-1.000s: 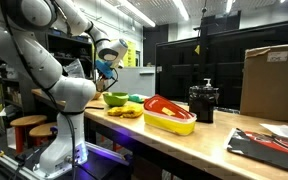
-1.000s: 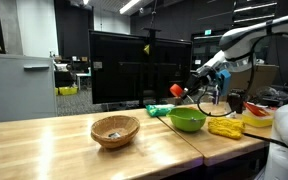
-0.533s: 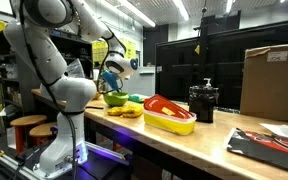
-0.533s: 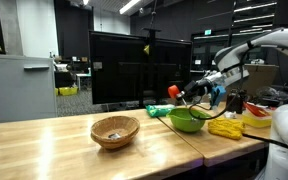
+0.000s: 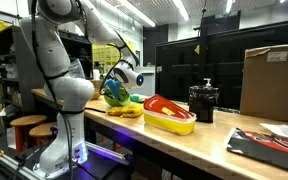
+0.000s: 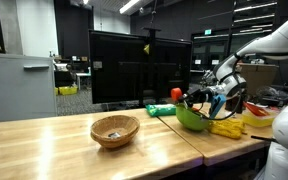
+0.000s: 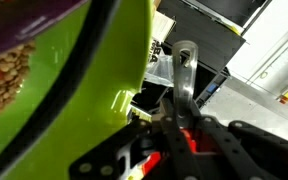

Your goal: Pour the contents from the red pot into the green bowl

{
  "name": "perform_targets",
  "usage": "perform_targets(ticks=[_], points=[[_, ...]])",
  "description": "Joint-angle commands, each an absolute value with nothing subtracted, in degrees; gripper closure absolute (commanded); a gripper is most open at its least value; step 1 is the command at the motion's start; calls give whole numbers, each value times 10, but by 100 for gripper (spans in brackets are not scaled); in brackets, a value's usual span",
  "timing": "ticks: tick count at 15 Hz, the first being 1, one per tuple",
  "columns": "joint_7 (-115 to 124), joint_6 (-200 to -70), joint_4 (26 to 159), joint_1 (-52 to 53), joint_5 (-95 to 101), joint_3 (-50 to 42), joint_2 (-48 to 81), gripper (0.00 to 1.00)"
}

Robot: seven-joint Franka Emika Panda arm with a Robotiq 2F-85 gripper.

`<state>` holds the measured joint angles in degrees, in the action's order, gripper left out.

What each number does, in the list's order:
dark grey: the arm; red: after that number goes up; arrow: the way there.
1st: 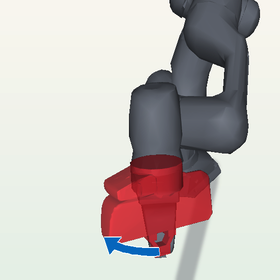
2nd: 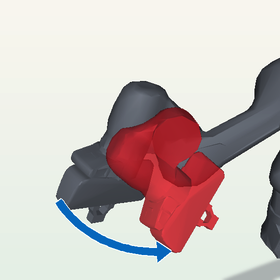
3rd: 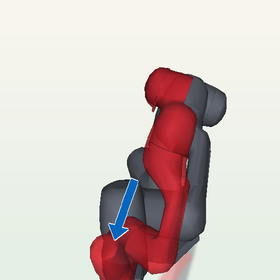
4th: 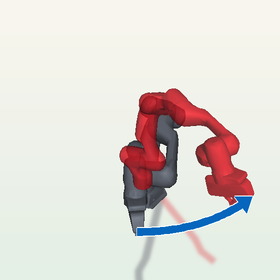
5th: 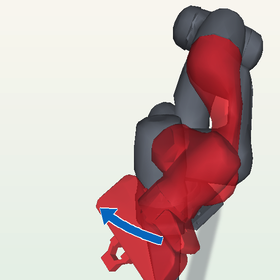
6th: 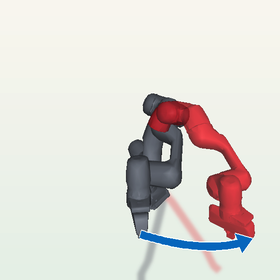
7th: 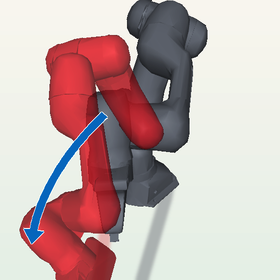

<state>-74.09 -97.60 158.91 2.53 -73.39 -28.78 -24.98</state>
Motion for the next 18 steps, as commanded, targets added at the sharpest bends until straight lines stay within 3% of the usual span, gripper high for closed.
perform_targets(ticks=[1,8,18], points=[[-757,-963,1601,-53,-749,-197,-230,96],[-624,-1064,1574,-75,-701,-34,-326,96],[-283,-1095,1438,-26,-449,75,-338,96]])
